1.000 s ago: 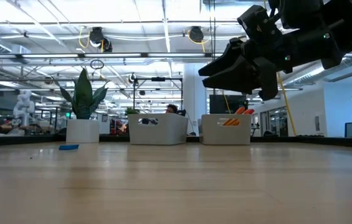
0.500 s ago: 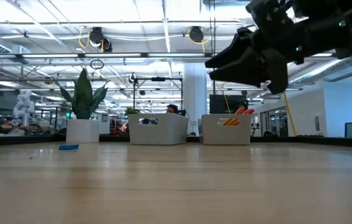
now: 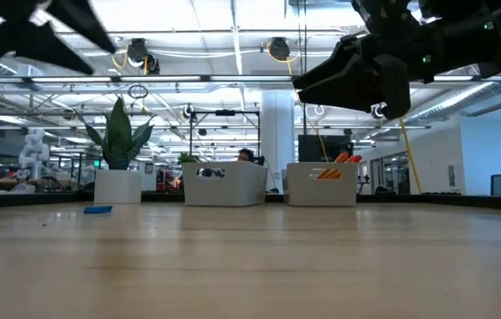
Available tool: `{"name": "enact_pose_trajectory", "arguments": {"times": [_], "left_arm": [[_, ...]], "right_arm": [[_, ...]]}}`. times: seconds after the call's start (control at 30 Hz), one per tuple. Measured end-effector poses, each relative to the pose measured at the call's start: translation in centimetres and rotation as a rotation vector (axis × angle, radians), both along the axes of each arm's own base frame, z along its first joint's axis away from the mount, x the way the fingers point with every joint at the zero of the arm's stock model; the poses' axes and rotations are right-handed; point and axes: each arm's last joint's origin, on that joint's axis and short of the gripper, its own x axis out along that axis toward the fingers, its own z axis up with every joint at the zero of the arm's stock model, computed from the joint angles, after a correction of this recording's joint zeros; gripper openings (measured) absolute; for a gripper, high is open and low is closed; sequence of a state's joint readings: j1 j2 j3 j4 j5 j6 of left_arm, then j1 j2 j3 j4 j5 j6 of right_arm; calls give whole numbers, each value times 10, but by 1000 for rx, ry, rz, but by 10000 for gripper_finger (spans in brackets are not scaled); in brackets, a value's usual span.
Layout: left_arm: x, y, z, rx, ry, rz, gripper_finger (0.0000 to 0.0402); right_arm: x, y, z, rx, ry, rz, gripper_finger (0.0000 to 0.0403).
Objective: Sort crayons/erasers/pens/pencils in bins
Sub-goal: Put the blue eraser into the bottom left bin
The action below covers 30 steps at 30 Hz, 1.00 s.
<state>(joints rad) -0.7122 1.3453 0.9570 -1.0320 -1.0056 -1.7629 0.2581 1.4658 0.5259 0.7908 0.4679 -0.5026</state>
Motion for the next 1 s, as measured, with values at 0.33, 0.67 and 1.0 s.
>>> {"name": "enact_pose_trajectory", "arguments": {"times": [0.33,0.67,1.0], "left_arm": [[63,42,-57,-143,210,279,244],[77,67,-113,-216,415,526,244],[71,77,-133,-295,377,682,243]], "right_arm": [[0,0,-1,43,3,-10,238],[-1,0,-3,61,19,-17,238],[-1,-1,-3,70,14,-21,238]]}}
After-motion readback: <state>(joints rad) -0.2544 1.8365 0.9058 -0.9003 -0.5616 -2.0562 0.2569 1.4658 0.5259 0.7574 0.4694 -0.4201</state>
